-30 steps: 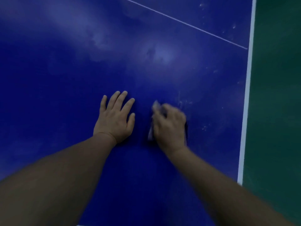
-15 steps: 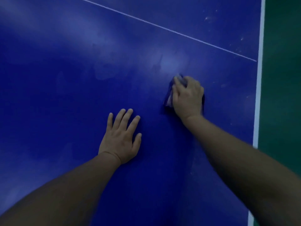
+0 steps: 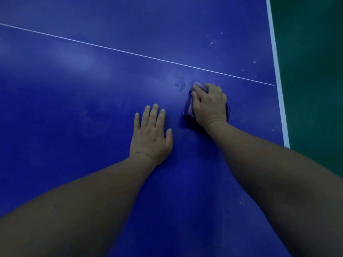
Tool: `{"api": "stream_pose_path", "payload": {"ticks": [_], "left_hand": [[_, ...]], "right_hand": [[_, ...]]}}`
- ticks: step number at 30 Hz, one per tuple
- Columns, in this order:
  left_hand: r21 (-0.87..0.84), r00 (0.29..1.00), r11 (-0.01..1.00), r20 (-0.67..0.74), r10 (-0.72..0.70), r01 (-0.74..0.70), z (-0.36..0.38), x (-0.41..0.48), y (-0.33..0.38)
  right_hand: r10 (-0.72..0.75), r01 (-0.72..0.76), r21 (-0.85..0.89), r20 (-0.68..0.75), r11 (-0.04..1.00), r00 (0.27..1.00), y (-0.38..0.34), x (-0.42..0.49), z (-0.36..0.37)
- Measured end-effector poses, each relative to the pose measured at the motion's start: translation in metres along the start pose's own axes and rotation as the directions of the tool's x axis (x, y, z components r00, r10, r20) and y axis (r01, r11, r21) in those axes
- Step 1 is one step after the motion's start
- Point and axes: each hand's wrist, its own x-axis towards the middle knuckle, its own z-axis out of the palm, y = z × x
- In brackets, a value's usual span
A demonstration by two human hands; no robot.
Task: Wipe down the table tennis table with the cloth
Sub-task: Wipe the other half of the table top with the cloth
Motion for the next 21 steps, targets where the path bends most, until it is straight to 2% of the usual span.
{"api": "stream_pose_path", "payload": {"ticks": [4, 8, 11, 13, 17, 19, 21], "left_hand": [[0.073, 0.999, 0.997, 0.03, -0.02, 0.018, 0.004, 0.009, 0.001], [0.059, 0.999, 0.998, 0.032, -0.021, 0.019, 0.003, 0.01, 0.001], [0.066, 0.999, 0.997, 0.03, -0.028, 0.026, 0.004, 0.011, 0.002], [0.069, 0.998, 0.997, 0.051, -0.034, 0.031, 0.003, 0.01, 0.003], [0.083, 0.997, 0.996, 0.06, -0.039, 0.034, 0.002, 0.012, 0.004], [0.082, 0.998, 0.996, 0.058, -0.035, 0.03, 0.002, 0.013, 0.003], [0.08, 0.998, 0.996, 0.056, -0.037, 0.032, 0.001, 0.014, 0.003]], "right_hand": [[-0.007, 0.007, -0.033, 0.006, 0.999, 1.0, -0.002, 0.007, -0.003], [-0.152, 0.153, 0.012, -0.025, 0.988, 0.988, -0.022, -0.053, -0.006], [-0.26, 0.259, 0.053, 0.005, 0.964, 0.966, -0.015, -0.025, 0.003], [-0.21, 0.21, 0.021, 0.011, 0.978, 0.978, -0.008, 0.022, 0.009], [0.112, -0.111, -0.053, 0.02, 0.992, 0.994, 0.002, 0.08, 0.025], [0.107, -0.108, -0.039, -0.004, 0.993, 0.994, -0.009, 0.063, 0.023], [-0.027, 0.026, -0.028, -0.026, 0.999, 0.999, -0.01, 0.035, 0.016]]}}
